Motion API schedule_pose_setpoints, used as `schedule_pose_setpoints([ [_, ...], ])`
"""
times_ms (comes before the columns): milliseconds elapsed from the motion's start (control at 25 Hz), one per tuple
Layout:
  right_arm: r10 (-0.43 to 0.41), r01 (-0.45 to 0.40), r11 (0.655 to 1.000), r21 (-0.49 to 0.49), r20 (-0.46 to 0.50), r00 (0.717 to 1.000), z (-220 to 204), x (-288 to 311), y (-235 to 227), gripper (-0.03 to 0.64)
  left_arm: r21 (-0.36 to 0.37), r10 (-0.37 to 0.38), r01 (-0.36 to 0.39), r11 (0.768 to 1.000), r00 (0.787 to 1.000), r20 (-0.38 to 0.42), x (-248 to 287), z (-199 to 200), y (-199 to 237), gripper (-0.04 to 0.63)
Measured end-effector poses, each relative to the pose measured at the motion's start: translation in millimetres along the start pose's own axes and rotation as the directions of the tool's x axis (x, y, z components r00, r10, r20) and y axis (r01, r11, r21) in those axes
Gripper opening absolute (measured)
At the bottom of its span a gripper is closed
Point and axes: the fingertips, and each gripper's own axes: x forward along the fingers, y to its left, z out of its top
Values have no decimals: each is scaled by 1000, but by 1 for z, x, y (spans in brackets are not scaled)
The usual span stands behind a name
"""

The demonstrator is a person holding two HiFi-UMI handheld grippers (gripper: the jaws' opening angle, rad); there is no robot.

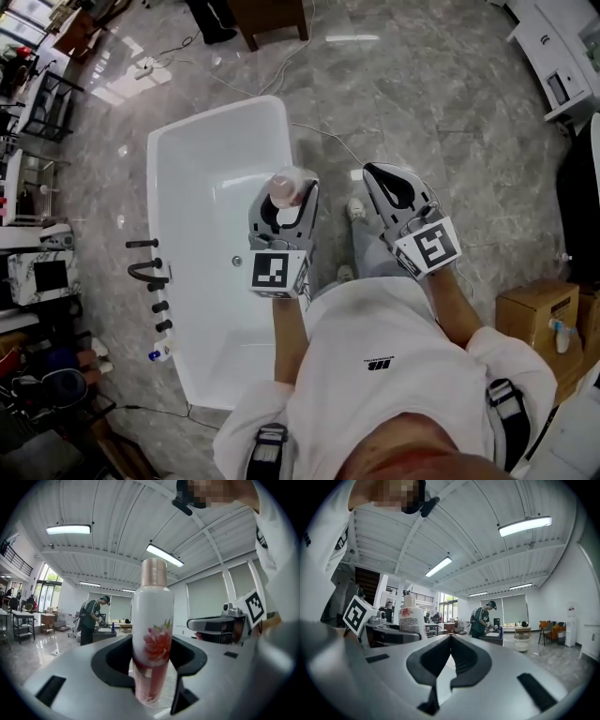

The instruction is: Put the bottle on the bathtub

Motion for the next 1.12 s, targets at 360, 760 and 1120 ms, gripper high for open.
schedule_pose_setpoints([
  [360,76,-76,997,31,-9,997,-15,84,-98,-8,-3,49,-49,999,999,-4,113,8,38,221],
  [760,228,-227,973,49,-24,973,-19,183,-175,-8,-25,163,-163,986,987,-3,210,20,91,221],
  [1120,329,-328,943,59,-18,944,-21,240,-194,-8,-43,264,-263,964,965,2,240,27,133,221],
])
